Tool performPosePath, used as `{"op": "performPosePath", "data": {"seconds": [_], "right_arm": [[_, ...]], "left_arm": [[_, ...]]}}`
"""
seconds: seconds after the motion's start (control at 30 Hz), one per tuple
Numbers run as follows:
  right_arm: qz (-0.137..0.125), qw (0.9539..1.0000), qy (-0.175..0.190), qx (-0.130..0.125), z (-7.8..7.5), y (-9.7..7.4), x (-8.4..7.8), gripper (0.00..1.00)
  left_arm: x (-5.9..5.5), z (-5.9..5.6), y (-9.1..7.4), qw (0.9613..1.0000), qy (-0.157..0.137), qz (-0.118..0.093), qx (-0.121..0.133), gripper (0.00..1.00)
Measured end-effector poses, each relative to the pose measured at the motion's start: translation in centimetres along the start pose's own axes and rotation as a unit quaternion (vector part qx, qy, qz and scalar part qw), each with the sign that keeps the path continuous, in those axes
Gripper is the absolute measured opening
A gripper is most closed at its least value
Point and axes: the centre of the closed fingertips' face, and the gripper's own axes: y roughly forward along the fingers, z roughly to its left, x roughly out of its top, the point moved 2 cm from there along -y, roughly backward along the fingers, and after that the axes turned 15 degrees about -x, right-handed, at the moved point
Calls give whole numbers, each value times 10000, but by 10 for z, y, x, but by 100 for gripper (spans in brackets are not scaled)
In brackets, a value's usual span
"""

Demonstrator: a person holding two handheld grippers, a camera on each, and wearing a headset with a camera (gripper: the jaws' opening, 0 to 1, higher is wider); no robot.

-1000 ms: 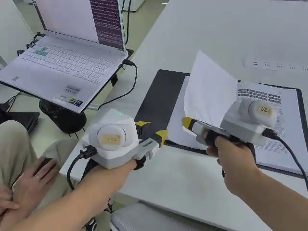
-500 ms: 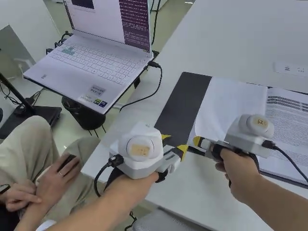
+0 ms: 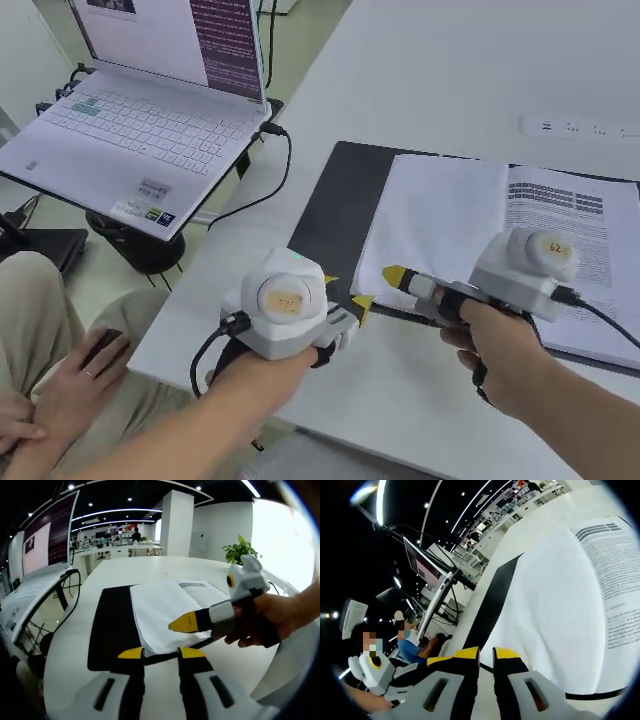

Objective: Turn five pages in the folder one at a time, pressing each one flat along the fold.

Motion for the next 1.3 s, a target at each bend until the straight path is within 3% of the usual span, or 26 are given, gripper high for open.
{"op": "performPosePath", "data": {"seconds": [0.17, 0.37, 0.57, 0.73, 0.8, 0.9, 1.0, 1.13, 1.2, 1.3], "right_arm": [[-242, 9993, 180, -222, -25, -20, 21, 5], [-364, 9984, 256, -349, -47, -33, 41, 1], [-402, 9977, 267, -482, -60, -36, 52, 0], [-401, 9968, 404, -556, -69, -31, 66, 0], [-397, 9951, 655, -623, -75, -28, 75, 0], [-403, 9896, 1214, -653, -84, -20, 89, 0], [-341, 9773, 1991, -646, -94, -9, 99, 0], [-298, 9701, 2320, -647, -101, 3, 105, 0], [-216, 9627, 2601, -712, -105, 10, 106, 0], [-205, 9572, 2801, -702, -109, 19, 109, 0]], "left_arm": [[-4, -4, 29, 9998, 109, 142, -64, 25], [-8, -2, 52, 9996, 165, 247, 14, 26], [-11, 1, 61, 9991, 273, 291, 167, 27], [-22, 4, 63, 9985, 242, 420, 239, 26], [-23, 4, 61, 9988, 250, 351, 252, 26], [-23, 5, 61, 9990, 270, 254, 249, 26], [-22, 4, 61, 9990, 290, 223, 245, 26], [-22, 4, 60, 9992, 283, 155, 250, 26], [-22, 4, 60, 9992, 285, 133, 261, 26], [-22, 5, 60, 9991, 307, 120, 263, 26]]}}
